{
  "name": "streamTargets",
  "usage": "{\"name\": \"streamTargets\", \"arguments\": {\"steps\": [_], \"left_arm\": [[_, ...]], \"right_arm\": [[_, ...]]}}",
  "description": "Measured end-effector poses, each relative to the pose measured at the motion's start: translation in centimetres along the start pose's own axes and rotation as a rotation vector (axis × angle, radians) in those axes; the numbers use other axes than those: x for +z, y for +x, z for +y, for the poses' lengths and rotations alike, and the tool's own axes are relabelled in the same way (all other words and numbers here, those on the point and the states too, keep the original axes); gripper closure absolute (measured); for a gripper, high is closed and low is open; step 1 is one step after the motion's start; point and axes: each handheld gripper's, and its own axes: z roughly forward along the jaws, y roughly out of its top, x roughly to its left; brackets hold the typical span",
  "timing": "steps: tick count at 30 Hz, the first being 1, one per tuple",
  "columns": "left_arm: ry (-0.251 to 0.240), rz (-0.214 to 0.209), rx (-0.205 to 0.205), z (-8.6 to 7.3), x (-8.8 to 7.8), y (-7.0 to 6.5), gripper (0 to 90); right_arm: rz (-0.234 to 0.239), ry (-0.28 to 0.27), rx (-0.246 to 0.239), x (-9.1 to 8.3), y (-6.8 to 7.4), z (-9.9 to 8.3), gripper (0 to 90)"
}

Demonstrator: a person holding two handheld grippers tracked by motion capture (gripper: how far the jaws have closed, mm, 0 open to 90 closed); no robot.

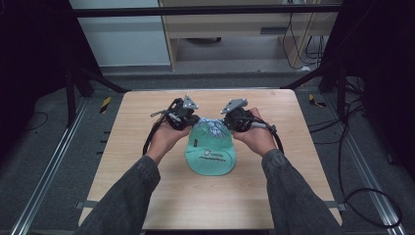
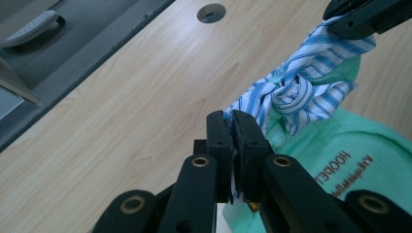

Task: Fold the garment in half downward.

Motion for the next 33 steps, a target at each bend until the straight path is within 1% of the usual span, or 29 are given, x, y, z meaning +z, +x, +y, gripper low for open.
{"name": "streamTargets", "arguments": {"steps": [3, 4, 6, 11, 13, 19, 21, 23, 29, 33], "left_arm": [[0.000, -0.005, -0.003, -0.4, -0.1, -0.3, 86.6], [0.000, -0.002, 0.005, -0.7, -0.1, -0.5, 86.6], [0.000, -0.003, 0.007, -1.0, -0.2, -0.8, 86.6], [-0.001, -0.017, 0.012, -1.8, -0.5, -1.2, 86.6], [-0.002, -0.022, 0.007, -2.1, -0.6, -1.3, 86.7], [-0.002, -0.033, 0.003, -2.7, -1.0, -1.8, 86.6], [0.000, -0.035, 0.002, -2.8, -1.1, -1.9, 86.7], [0.003, -0.043, 0.009, -3.1, -1.2, -2.3, 86.7], [0.000, -0.066, 0.006, -3.9, -1.2, -2.9, 86.7], [0.001, -0.082, 0.001, -4.7, -1.1, -3.7, 86.6]], "right_arm": [[0.003, 0.000, -0.008, -0.2, 0.5, -0.2, 85.0], [0.000, 0.007, -0.026, -0.2, 1.0, -0.3, 85.0], [0.003, 0.008, -0.034, -0.2, 1.2, -0.4, 85.0], [0.014, 0.002, -0.034, -0.3, 1.8, -0.9, 85.0], [0.022, 0.001, -0.042, -0.4, 2.1, -1.0, 85.0], [0.038, -0.004, -0.058, -0.9, 3.1, -1.3, 85.2], [0.042, -0.005, -0.056, -0.9, 3.3, -1.5, 85.2], [0.046, 0.001, -0.059, -0.9, 3.6, -1.8, 85.2], [0.066, 0.010, -0.062, -0.8, 4.2, -2.7, 85.2], [0.076, 0.015, -0.064, -0.7, 4.6, -3.2, 85.2]]}}
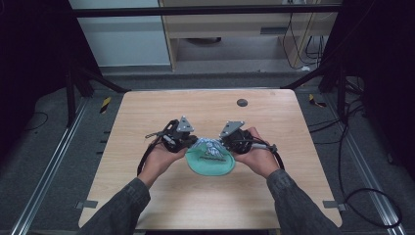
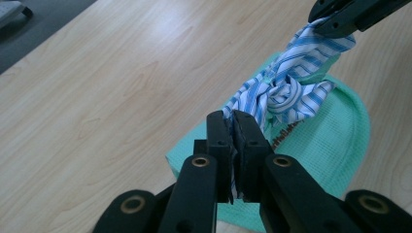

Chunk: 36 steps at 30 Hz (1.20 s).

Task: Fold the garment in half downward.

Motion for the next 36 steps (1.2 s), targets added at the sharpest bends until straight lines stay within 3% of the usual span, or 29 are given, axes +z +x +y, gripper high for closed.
{"name": "streamTargets", "arguments": {"steps": [15, 36], "left_arm": [[0.000, -0.043, -0.021, -2.4, 0.6, -1.4, 86.6], [-0.001, -0.065, -0.026, -3.5, 0.7, -2.4, 86.6]], "right_arm": [[0.032, 0.022, 0.002, 0.8, 1.4, -1.5, 85.1], [0.061, 0.025, 0.004, 0.6, 2.5, -2.6, 84.4]]}}
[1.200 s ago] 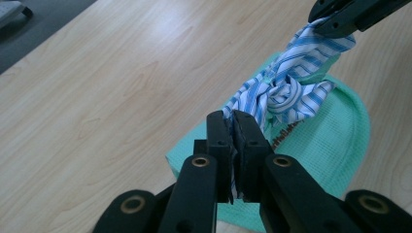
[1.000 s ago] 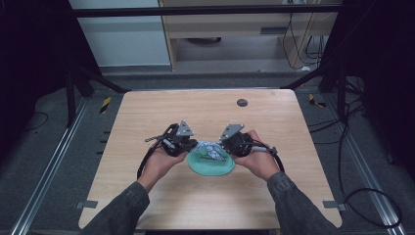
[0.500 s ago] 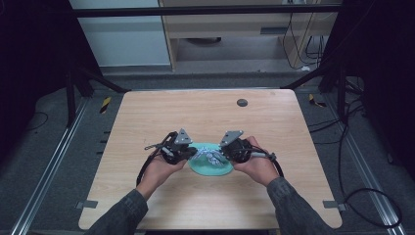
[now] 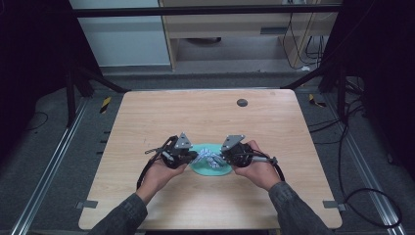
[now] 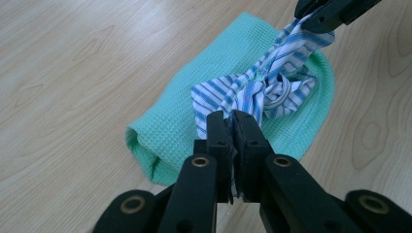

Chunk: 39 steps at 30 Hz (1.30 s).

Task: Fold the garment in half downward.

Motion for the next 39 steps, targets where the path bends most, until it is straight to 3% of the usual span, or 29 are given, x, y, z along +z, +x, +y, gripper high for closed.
{"name": "streamTargets", "arguments": {"steps": [33, 35, 39], "left_arm": [[-0.006, -0.034, 0.005, -2.1, -0.1, -1.5, 85.6], [-0.011, -0.033, 0.001, -2.2, -0.1, -1.6, 84.7], [-0.037, -0.008, -0.004, -2.5, -0.4, -1.8, 69.4]], "right_arm": [[0.042, 0.001, 0.005, 0.0, 1.8, -1.6, 84.0], [0.044, 0.005, 0.004, -0.1, 1.9, -1.7, 84.0], [0.048, 0.005, 0.004, 0.0, 2.0, -1.8, 83.9]]}}
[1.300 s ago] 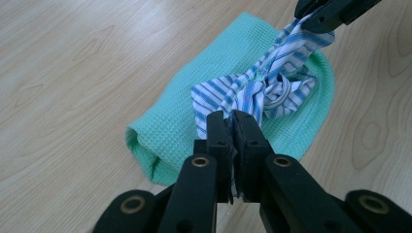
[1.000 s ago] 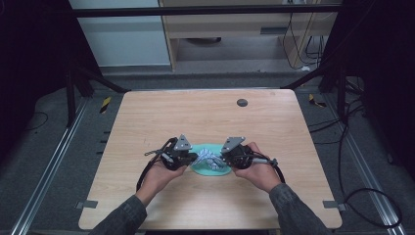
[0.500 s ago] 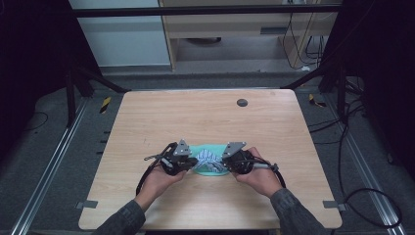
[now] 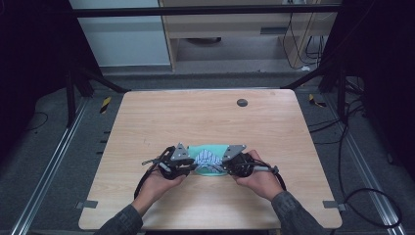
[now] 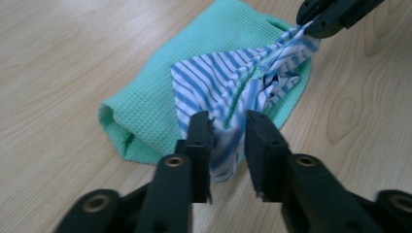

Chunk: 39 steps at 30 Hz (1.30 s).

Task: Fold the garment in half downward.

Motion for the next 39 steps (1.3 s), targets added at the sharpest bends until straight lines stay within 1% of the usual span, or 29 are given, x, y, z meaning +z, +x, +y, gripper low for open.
{"name": "streamTargets", "arguments": {"steps": [1, 3, 4, 5, 6, 9, 11, 12, 13, 14, 17, 20, 22, 23, 24, 25, 26, 27, 29, 30, 33, 34, 36, 39], "left_arm": [[-0.013, 0.004, 0.001, -0.2, -0.2, 0.0, 66.5], [-0.015, 0.001, -0.004, -0.3, -0.2, -0.1, 57.7], [-0.002, -0.004, 0.006, -0.4, -0.1, -0.2, 56.1], [-0.002, -0.004, 0.006, -0.4, -0.1, -0.2, 56.1], [0.001, -0.011, 0.014, -0.7, 0.1, -0.3, 56.7], [0.003, -0.011, 0.020, -0.9, 0.2, -0.4, 61.7], [0.009, -0.013, 0.026, -1.1, 0.4, -0.5, 62.9], [0.012, -0.007, 0.031, -1.2, 0.5, -0.6, 67.6], [0.015, -0.006, 0.033, -1.2, 0.5, -0.7, 68.7], [0.014, -0.004, 0.036, -1.3, 0.4, -0.7, 73.5], [0.017, -0.010, 0.032, -1.4, 0.5, -0.7, 79.4], [0.025, -0.017, 0.030, -1.8, 0.6, -0.7, 82.5], [0.024, -0.019, 0.028, -1.8, 0.6, -0.8, 83.7], [0.033, -0.026, 0.029, -1.9, 0.7, -0.7, 83.7], [0.029, -0.023, 0.032, -1.9, 0.7, -0.8, 84.6], [0.031, -0.025, 0.031, -2.0, 0.7, -0.8, 84.7], [0.036, -0.023, 0.041, -2.0, 0.6, -0.9, 84.9], [0.036, -0.023, 0.041, -2.0, 0.6, -0.9, 85.1], [0.043, -0.017, 0.061, -2.1, 0.6, -1.1, 85.5], [0.041, -0.020, 0.061, -2.2, 0.6, -1.2, 85.7], [0.052, -0.030, 0.070, -2.5, 0.6, -1.3, 86.0], [0.061, -0.033, 0.078, -2.6, 0.6, -1.3, 86.1], [0.065, -0.038, 0.077, -2.8, 0.7, -1.4, 86.2], [0.069, -0.042, 0.077, -2.8, 0.7, -1.4, 86.2]], "right_arm": [[0.003, -0.002, 0.001, 0.0, 0.0, 0.0, 83.9], [0.002, 0.001, 0.004, 0.0, 0.0, 0.0, 83.8], [0.004, 0.002, 0.003, 0.1, 0.1, 0.0, 83.6], [0.004, 0.002, 0.003, 0.1, 0.1, 0.0, 83.6], [0.007, 0.004, 0.002, 0.1, 0.2, 0.0, 83.5], [0.012, 0.001, 0.000, 0.0, 0.4, 0.0, 83.3], [0.012, 0.005, 0.001, 0.0, 0.5, 0.0, 82.9], [0.018, 0.002, 0.000, 0.0, 0.6, -0.2, 82.3], [0.018, 0.002, 0.000, 0.0, 0.6, -0.2, 82.0], [0.025, 0.001, 0.006, 0.0, 0.7, -0.3, 81.3], [0.024, 0.002, 0.012, 0.0, 0.9, -0.5, 80.2], [0.029, -0.002, 0.019, 0.1, 1.2, -0.9, 77.4], [0.028, -0.003, 0.023, 0.2, 1.3, -1.0, 77.4], [0.028, -0.002, 0.022, 0.2, 1.3, -1.1, 77.4], [0.031, -0.003, 0.029, 0.2, 1.4, -1.2, 78.4], [0.026, -0.005, 0.026, 0.2, 1.4, -1.3, 79.9], [0.031, -0.007, 0.025, 0.2, 1.5, -1.3, 80.9], [0.029, -0.008, 0.022, 0.2, 1.5, -1.4, 82.4], [0.027, -0.008, 0.012, 0.1, 1.7, -1.4, 84.9], [0.027, -0.008, 0.009, 0.1, 1.7, -1.5, 85.7], [0.038, -0.003, -0.004, 0.1, 2.0, -1.7, 87.0], [0.045, -0.002, -0.001, 0.1, 2.1, -1.8, 87.2], [0.052, 0.007, -0.011, 0.2, 2.3, -2.0, 87.4], [0.058, 0.012, -0.011, 0.2, 2.4, -2.1, 87.6]]}}
